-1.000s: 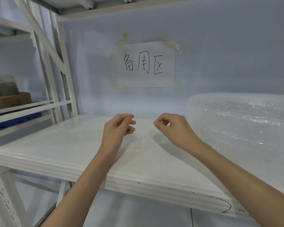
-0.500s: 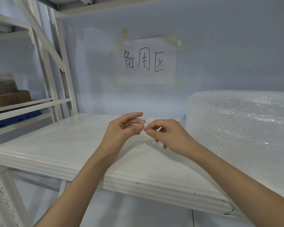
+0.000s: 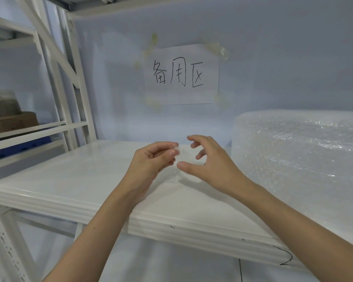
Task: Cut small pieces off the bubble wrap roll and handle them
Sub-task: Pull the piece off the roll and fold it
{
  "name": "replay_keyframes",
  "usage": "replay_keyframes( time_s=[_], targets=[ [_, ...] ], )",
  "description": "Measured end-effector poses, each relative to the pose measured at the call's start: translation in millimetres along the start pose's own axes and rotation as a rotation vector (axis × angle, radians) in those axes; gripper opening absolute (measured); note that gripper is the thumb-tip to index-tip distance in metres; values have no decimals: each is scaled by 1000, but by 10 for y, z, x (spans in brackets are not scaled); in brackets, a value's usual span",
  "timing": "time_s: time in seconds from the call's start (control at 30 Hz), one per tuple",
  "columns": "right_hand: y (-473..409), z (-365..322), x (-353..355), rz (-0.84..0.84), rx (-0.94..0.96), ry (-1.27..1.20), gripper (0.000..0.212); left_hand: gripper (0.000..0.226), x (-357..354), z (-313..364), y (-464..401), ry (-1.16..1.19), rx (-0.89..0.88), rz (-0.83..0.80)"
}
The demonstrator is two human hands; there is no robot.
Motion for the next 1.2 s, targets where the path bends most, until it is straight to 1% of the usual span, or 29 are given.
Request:
replay_keyframes(
  time_s=[0.07, 0.2, 0.27, 0.4, 0.47, 0.6, 0.7, 0.77, 0.83, 0.9, 1.0, 1.2],
  targets=[
    [-9, -9, -18, -11, 23, -15, 63, 23, -1, -4, 1, 2, 4, -11],
    [-10, -47, 4, 24, 67, -58, 36, 16, 8, -6, 5, -17, 12, -2],
    [-1, -54, 28, 36, 64, -97, 26, 13, 8, 0, 5, -20, 10, 7],
    [-8, -34, 25, 30, 43, -154, 8, 19, -6, 15, 8, -31, 6, 8],
    [-22, -23, -5, -12, 1, -261, 3, 21, 0, 12, 7, -33, 8, 14],
    [-31, 9, -33, -105, -110, -448, 3, 24, 14, 3, 0, -25, 6, 27],
    [-11, 49, -67, -203, -229, -560, 10, 26, 11, -1, -3, -24, 5, 24],
    [3, 59, -92, -257, -275, -597, 16, 27, 16, -6, -6, -25, 4, 25],
    [5, 51, -104, -284, -294, -603, 18, 22, 22, -18, -15, -22, 7, 26],
    [1, 36, -113, -288, -318, -632, 18, 13, 23, -30, -24, -16, 11, 24],
    [-21, 50, -109, -253, -367, -673, 30, 11, 18, -41, -26, -15, 20, 17],
    [-36, 55, -80, -222, -299, -628, 32, 12, 14, -63, -27, -23, 33, -1]
  ],
)
Point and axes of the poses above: each hand's wrist, its own y-axis away from the middle knuckle, its own x-axis out of the back of the hand, z = x × y, the point moved 5 cm from there along -y, towards the middle knuckle, and after that the axes turned 2 degrees about -y, right-handed, at the moved point
